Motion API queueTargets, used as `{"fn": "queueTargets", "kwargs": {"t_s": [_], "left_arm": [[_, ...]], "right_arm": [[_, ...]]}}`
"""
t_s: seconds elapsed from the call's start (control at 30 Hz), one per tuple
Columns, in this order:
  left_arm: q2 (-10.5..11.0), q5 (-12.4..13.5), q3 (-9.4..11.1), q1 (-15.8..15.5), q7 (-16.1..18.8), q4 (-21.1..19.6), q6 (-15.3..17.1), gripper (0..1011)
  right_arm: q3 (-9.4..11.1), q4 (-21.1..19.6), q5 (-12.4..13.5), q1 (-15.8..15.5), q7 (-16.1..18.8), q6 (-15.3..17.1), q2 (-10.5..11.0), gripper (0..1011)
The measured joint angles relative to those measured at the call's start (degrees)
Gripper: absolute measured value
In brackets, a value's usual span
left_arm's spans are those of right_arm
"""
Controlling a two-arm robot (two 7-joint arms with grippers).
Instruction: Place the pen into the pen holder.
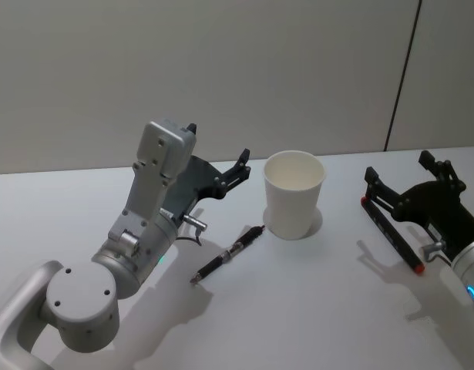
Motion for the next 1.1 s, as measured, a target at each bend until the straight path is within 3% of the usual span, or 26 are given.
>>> {"fn": "queueTargets", "kwargs": {"t_s": [1.1], "left_arm": [[0.0,0.0,0.0,0.0,0.0,0.0,0.0,1001]], "right_arm": [[0.0,0.0,0.0,0.0,0.0,0.0,0.0,1001]]}}
